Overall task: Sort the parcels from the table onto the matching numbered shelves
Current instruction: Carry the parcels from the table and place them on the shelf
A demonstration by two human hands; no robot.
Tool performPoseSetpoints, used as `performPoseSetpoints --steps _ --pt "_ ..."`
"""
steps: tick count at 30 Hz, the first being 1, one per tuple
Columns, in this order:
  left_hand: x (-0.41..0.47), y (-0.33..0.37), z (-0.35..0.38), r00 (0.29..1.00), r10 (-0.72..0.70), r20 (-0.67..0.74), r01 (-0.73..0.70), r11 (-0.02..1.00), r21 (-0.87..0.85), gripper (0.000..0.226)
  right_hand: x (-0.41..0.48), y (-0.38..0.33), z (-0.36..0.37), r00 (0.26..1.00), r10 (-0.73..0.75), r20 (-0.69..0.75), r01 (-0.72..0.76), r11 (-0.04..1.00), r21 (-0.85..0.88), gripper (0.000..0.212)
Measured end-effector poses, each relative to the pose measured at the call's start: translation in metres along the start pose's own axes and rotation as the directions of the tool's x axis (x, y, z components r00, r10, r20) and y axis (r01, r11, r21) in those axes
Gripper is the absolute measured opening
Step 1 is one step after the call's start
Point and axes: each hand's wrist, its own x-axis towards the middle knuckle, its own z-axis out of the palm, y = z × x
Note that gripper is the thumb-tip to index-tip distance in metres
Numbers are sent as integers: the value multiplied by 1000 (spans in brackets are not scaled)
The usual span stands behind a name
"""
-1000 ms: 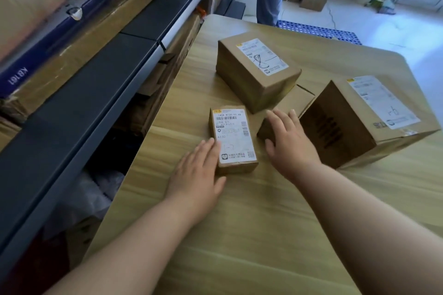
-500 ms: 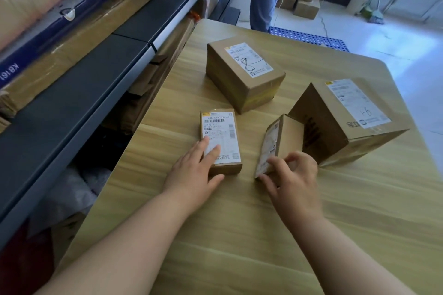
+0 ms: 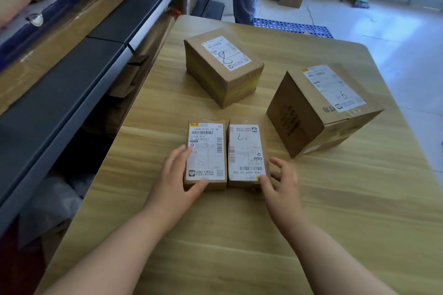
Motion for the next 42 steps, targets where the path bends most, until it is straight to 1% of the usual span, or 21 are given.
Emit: performPoseSetpoints --steps 1,3,5,6,9,11,13,15,18,21,23,25,28,30,32,34,36,38,39,40,42 --pt "2 3 1 998 -53 -18 52 998 -45 80 2 0 0 1000 19 15 -19 1000 -2 40" --pt "6 7 5 989 -144 -10 143 986 -87 86 5 0 0 996 55 64 -52 998 -43 60" --pt "9 9 11 986 -165 -2 164 984 -64 88 8 0 0 989 57 135 -37 989 -145 82" --pt "9 9 14 986 -169 -2 169 984 -56 88 8 -1 0 983 63 174 -31 983 -183 87" --pt "7 9 15 981 -193 -7 192 979 -68 79 10 1 -6 974 38 222 13 975 -222 84" --pt "6 9 12 982 -178 -62 176 983 -43 69 12 3 -13 989 -56 136 91 960 -264 70" --pt "5 10 9 980 -156 -124 156 988 -13 65 15 0 -17 990 -118 71 135 935 -328 67" --pt "4 16 8 982 -155 -109 160 986 39 71 18 -8 -14 993 -49 110 94 885 -456 76" --pt "3 24 12 986 -160 -55 167 975 148 86 25 -25 -2 988 58 145 52 754 -654 103" --pt "5 27 11 986 -153 -58 162 969 187 85 31 -35 -8 967 136 214 83 626 -775 111" --pt "4 24 8 987 -147 -67 156 974 164 84 25 -40 -26 927 221 304 166 485 -859 115" --pt "2 20 3 988 -136 -77 145 979 142 86 15 -41 -45 880 230 415 313 377 -872 109" --pt "-5 16 -2 995 -100 -22 102 982 159 90 1 -44 -62 750 157 643 564 358 -745 88" --pt "-15 14 -4 997 -62 46 54 984 169 93 2 -47 -61 656 99 749 682 347 -643 86" --pt "-27 11 -5 997 -17 79 3 984 178 94 7 -47 -54 625 18 781 735 326 -595 82" --pt "-39 9 -3 997 7 70 -20 982 190 96 7 -48 -44 635 -61 770 737 346 -581 71" --pt "-48 9 0 999 -11 45 2 982 189 98 5 -45 -34 675 -136 725 715 361 -599 71" --pt "-55 10 3 999 -45 20 42 987 158 98 -2 -40 -29 773 -214 598 624 427 -654 65" --pt "-58 9 3 999 -53 11 51 989 137 96 -4 -36 -27 832 -216 510 548 454 -702 69" --pt "-61 9 3 999 -49 1 49 992 119 93 -7 -28 -27 883 -191 428 463 495 -735 76" --pt "-64 6 4 998 -65 -19 66 995 80 81 -15 -20 -26 963 4 270 198 671 -715 74"
